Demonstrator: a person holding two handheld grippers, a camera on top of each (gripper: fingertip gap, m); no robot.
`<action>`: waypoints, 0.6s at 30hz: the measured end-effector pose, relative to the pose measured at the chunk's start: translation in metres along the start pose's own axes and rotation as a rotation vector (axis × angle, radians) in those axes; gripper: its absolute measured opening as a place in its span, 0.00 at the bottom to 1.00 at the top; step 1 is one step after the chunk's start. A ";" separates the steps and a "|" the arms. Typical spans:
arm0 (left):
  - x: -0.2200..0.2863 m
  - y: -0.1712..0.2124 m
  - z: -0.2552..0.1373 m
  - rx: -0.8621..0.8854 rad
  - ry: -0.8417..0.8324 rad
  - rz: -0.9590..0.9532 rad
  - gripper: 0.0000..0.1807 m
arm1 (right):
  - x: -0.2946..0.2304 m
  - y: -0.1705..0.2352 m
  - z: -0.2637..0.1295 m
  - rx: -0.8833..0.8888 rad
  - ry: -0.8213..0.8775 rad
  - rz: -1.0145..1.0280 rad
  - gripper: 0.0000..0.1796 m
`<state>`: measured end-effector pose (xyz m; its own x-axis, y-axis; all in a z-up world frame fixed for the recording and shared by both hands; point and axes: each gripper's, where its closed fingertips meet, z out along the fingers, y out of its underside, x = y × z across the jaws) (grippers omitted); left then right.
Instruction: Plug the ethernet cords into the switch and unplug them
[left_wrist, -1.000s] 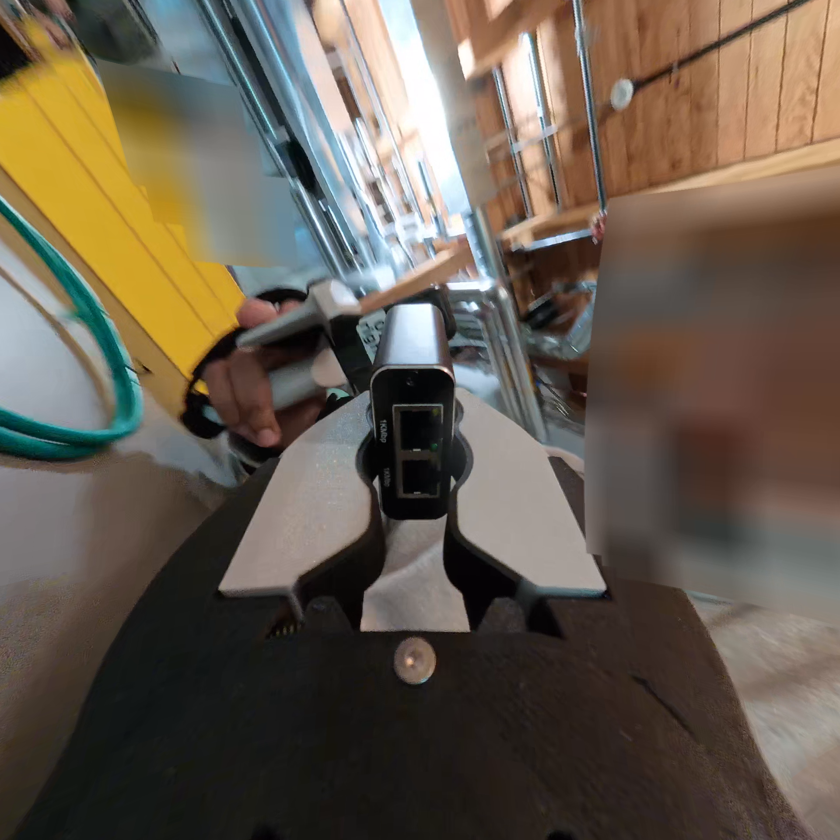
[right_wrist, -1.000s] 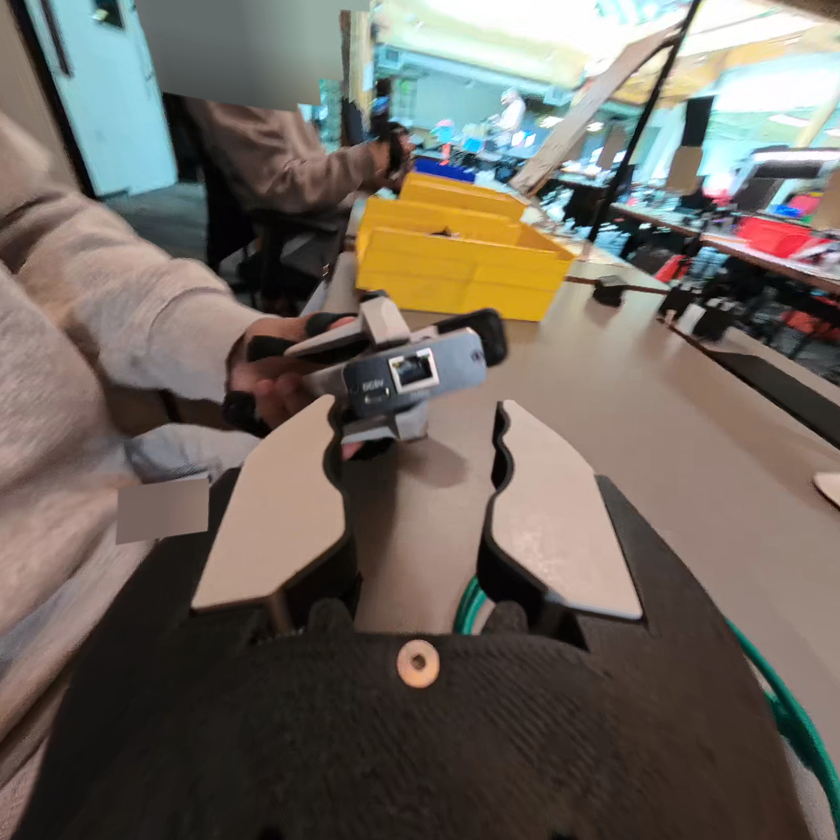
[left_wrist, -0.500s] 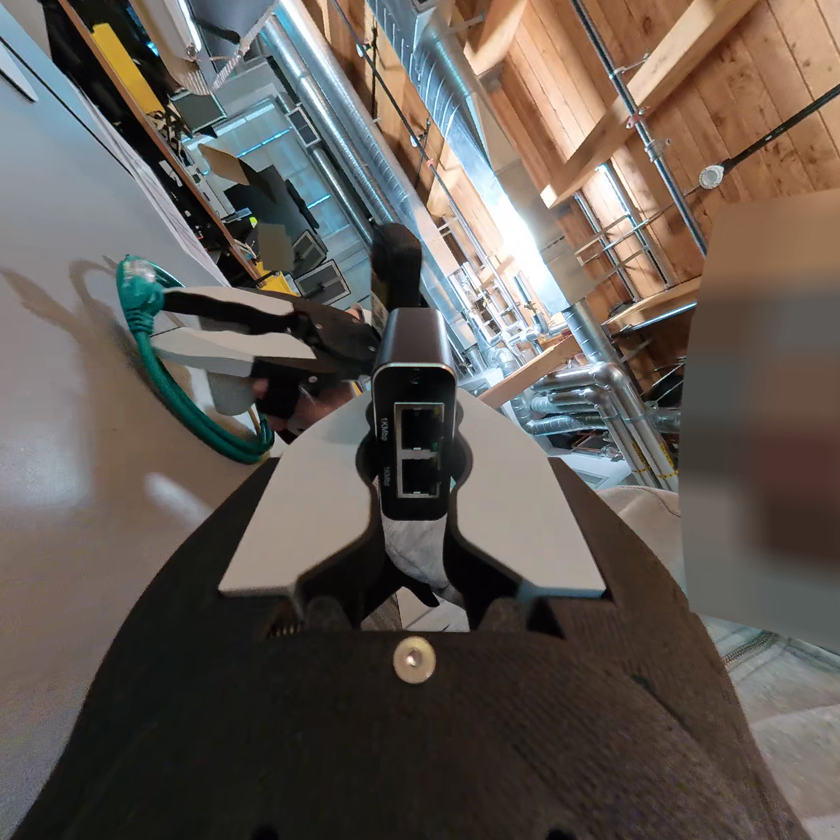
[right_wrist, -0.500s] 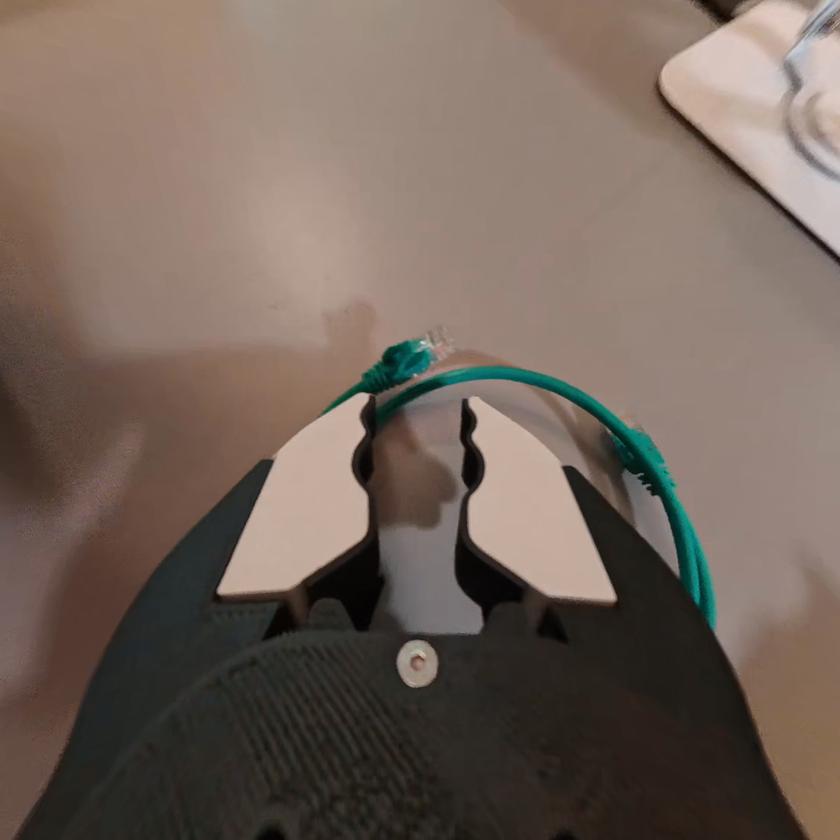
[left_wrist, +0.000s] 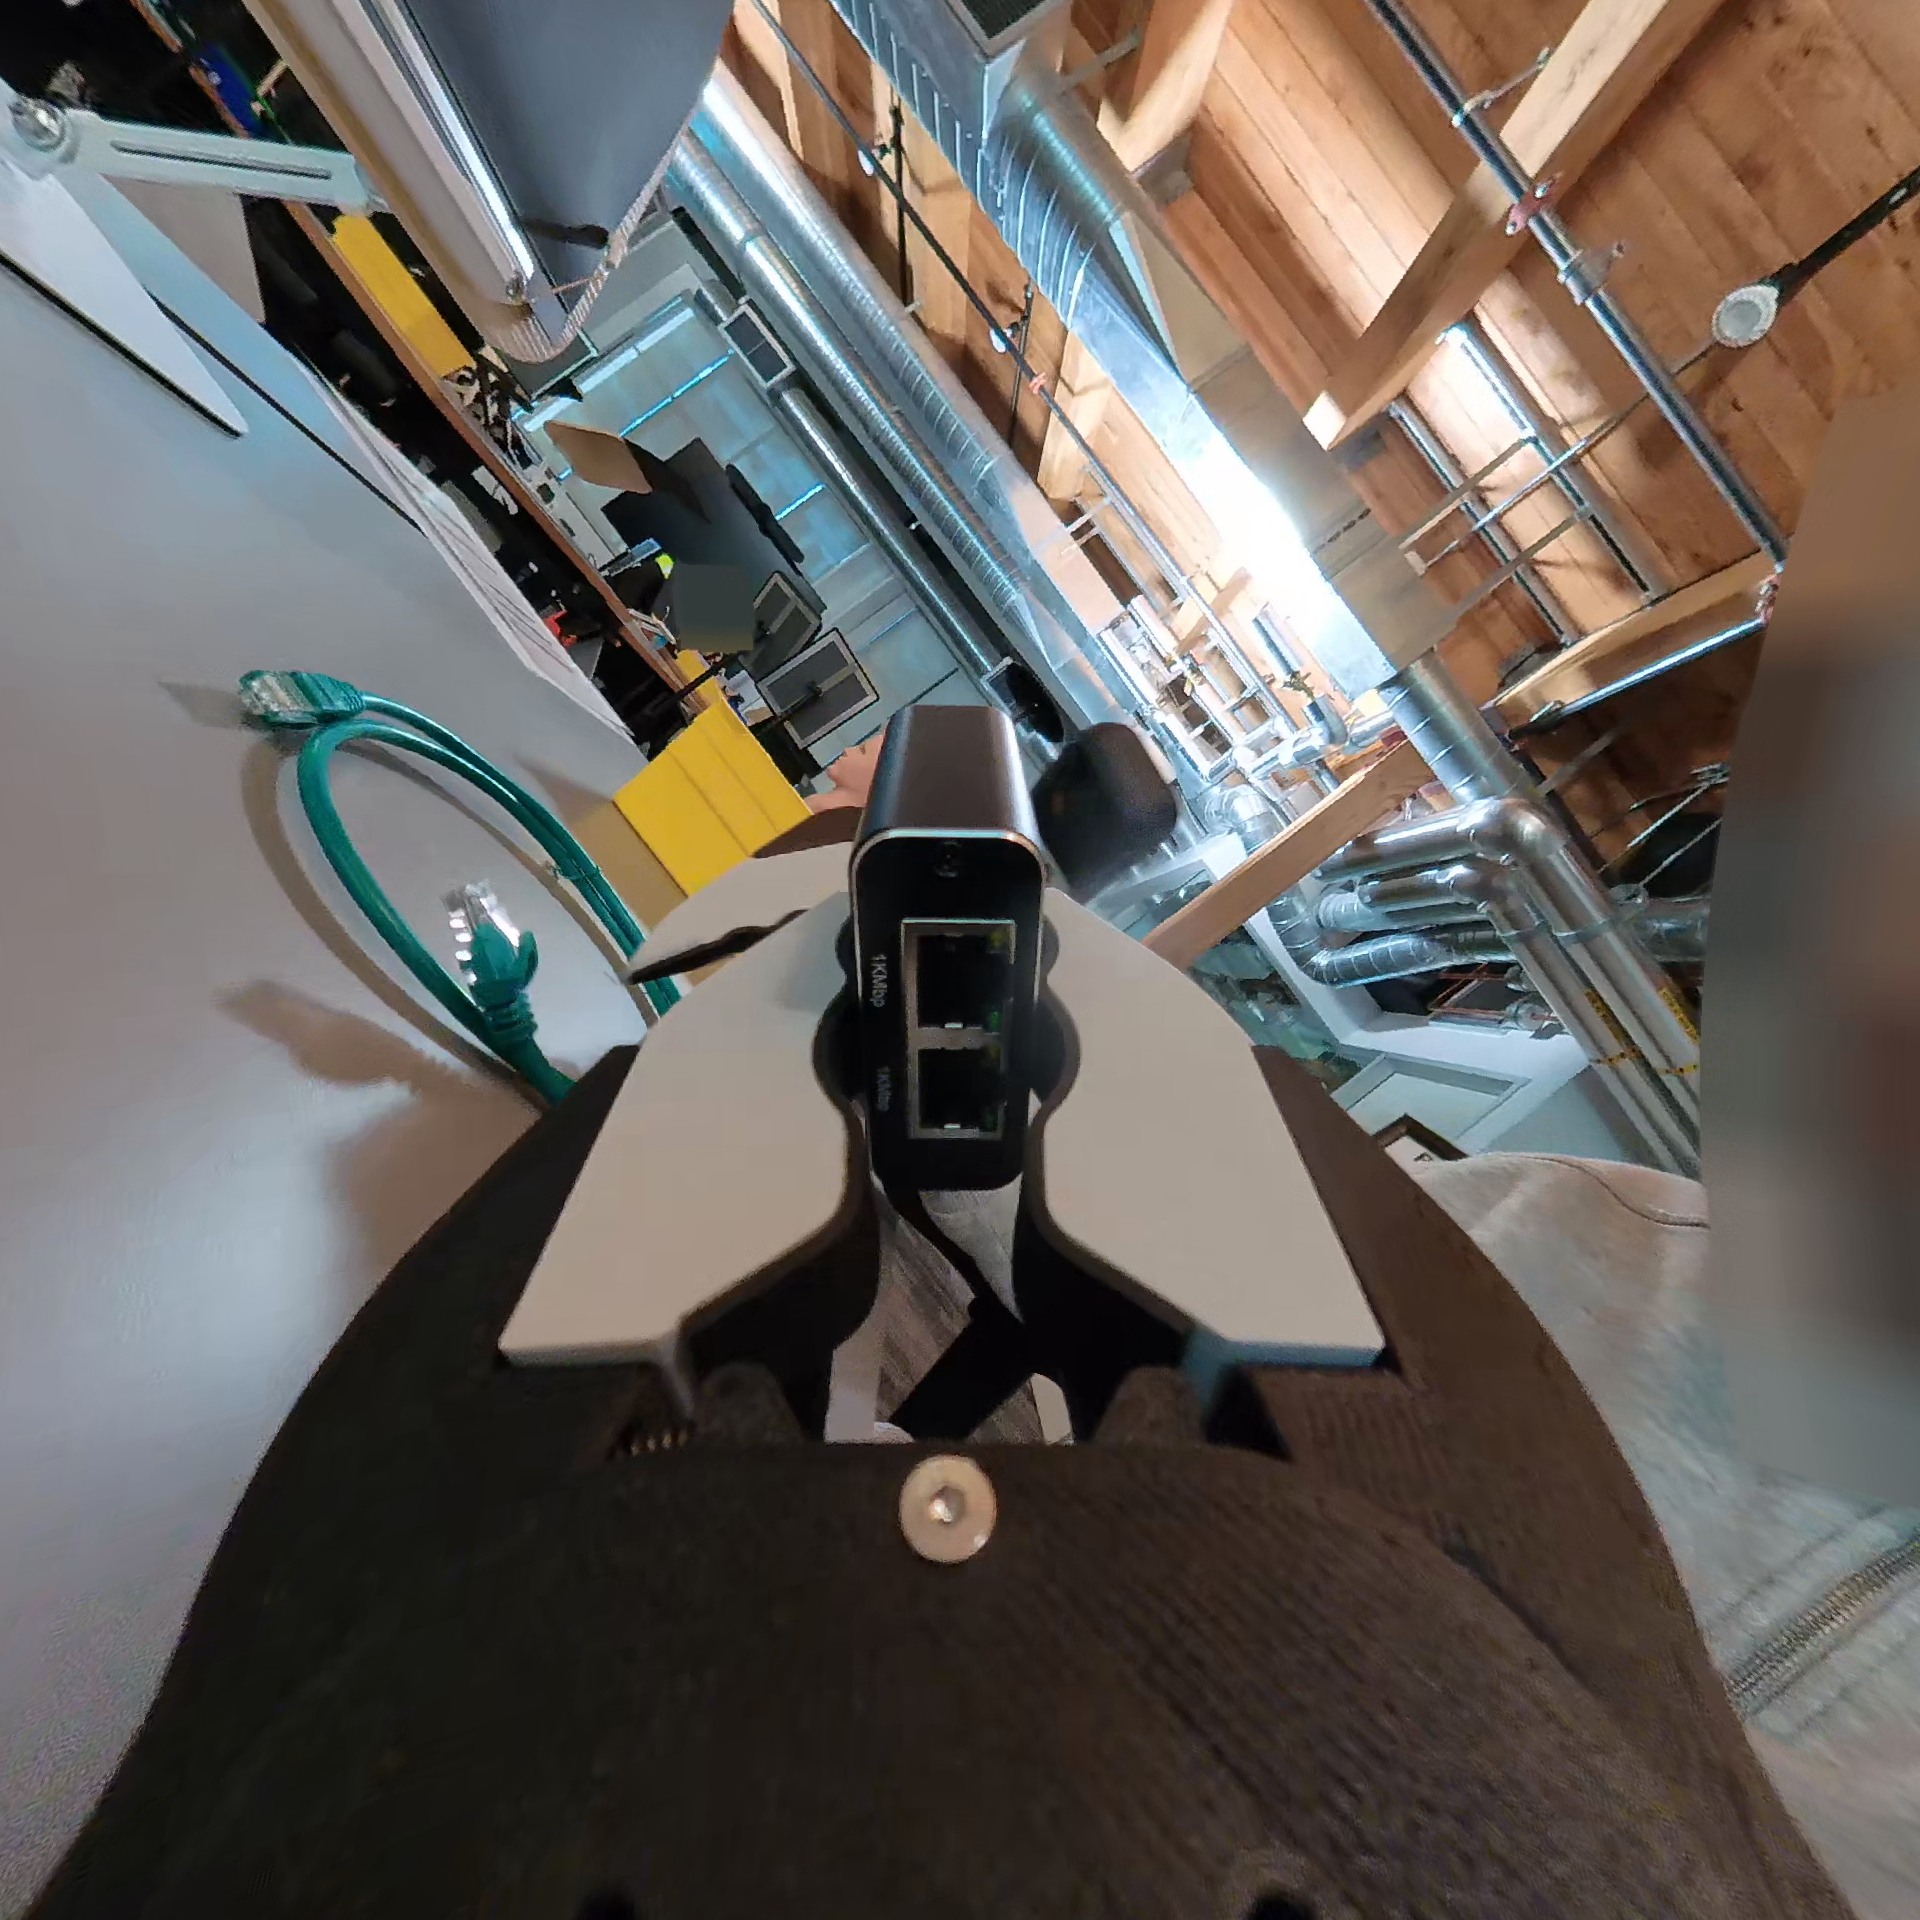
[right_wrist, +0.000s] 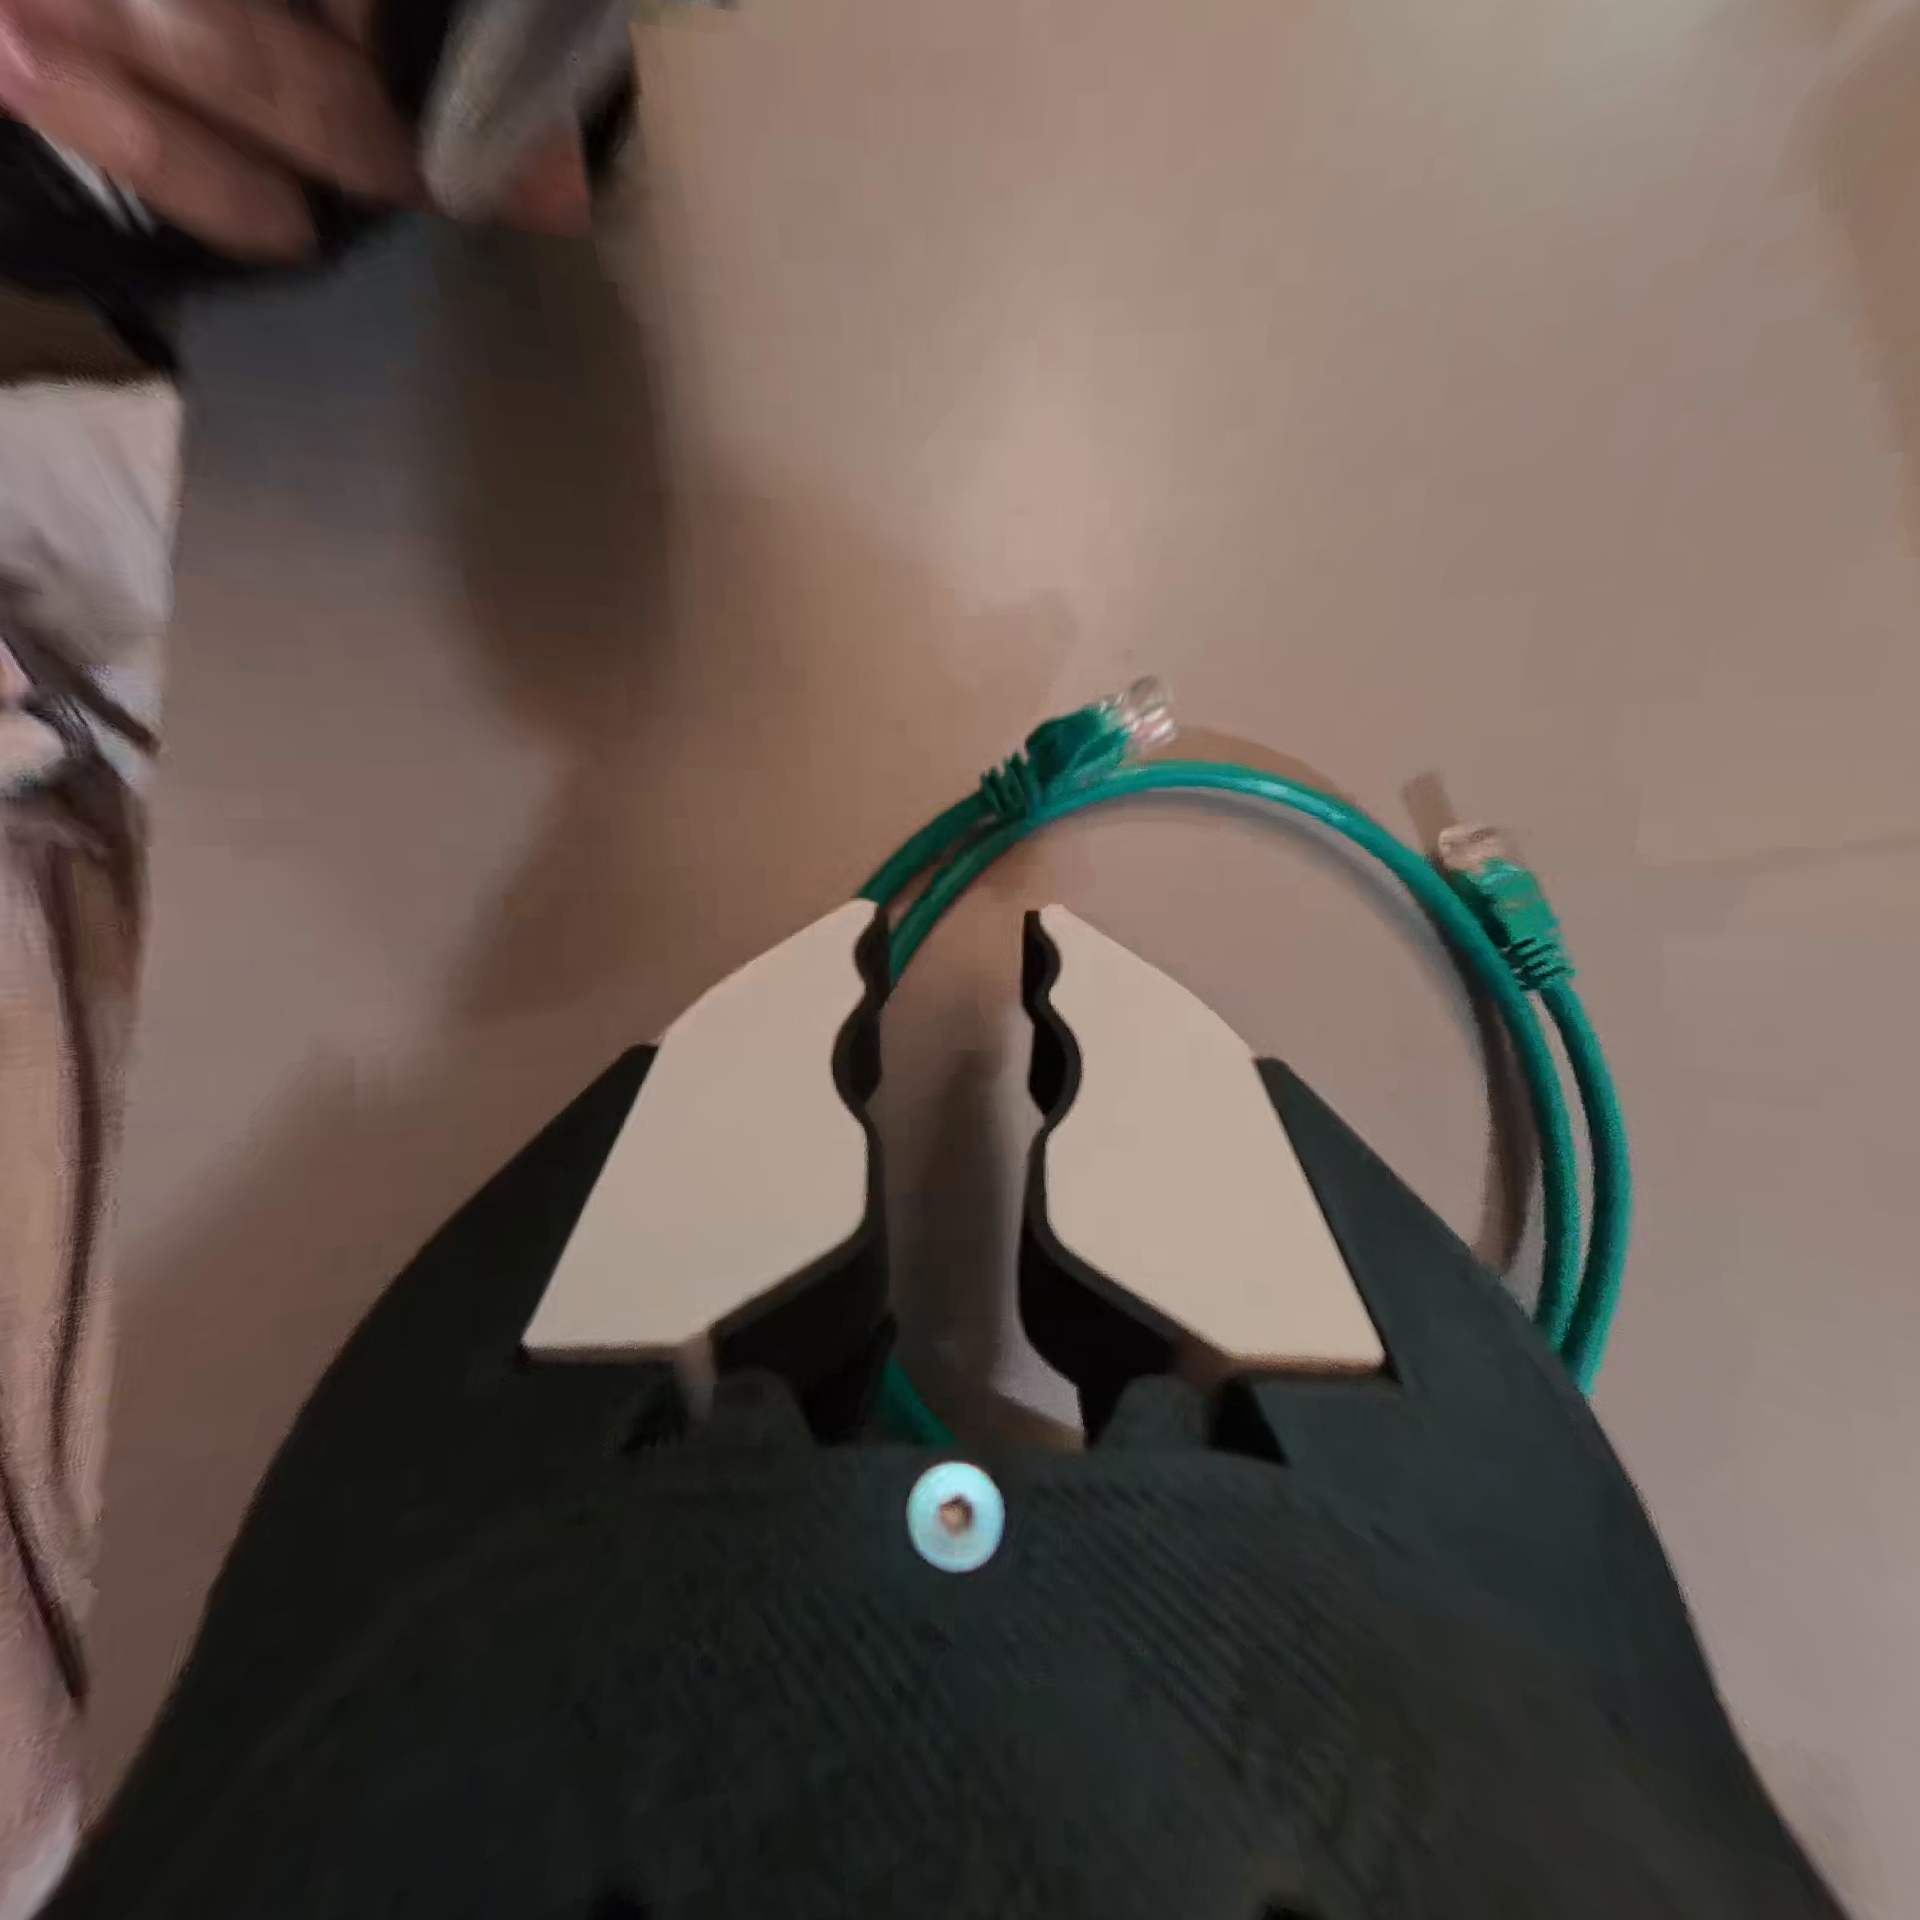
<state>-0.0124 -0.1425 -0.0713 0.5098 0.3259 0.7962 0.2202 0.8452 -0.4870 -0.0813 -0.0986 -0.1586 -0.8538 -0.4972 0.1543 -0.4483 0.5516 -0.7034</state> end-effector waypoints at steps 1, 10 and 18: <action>-0.003 -0.001 0.003 -0.008 -0.003 0.008 0.14 | 0.002 -0.011 -0.003 0.056 0.042 0.046 0.11; -0.029 -0.016 0.025 -0.031 -0.010 0.004 0.15 | 0.019 -0.008 0.046 -0.104 0.161 0.424 0.17; -0.046 0.005 0.051 -0.256 0.006 -0.104 0.14 | -0.016 0.002 -0.009 0.018 0.090 0.102 0.10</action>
<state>-0.0773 -0.1320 -0.0919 0.4783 0.2400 0.8448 0.4744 0.7389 -0.4785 -0.0712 -0.0840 -0.1565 -0.9155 -0.3763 0.1425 -0.3537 0.5836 -0.7310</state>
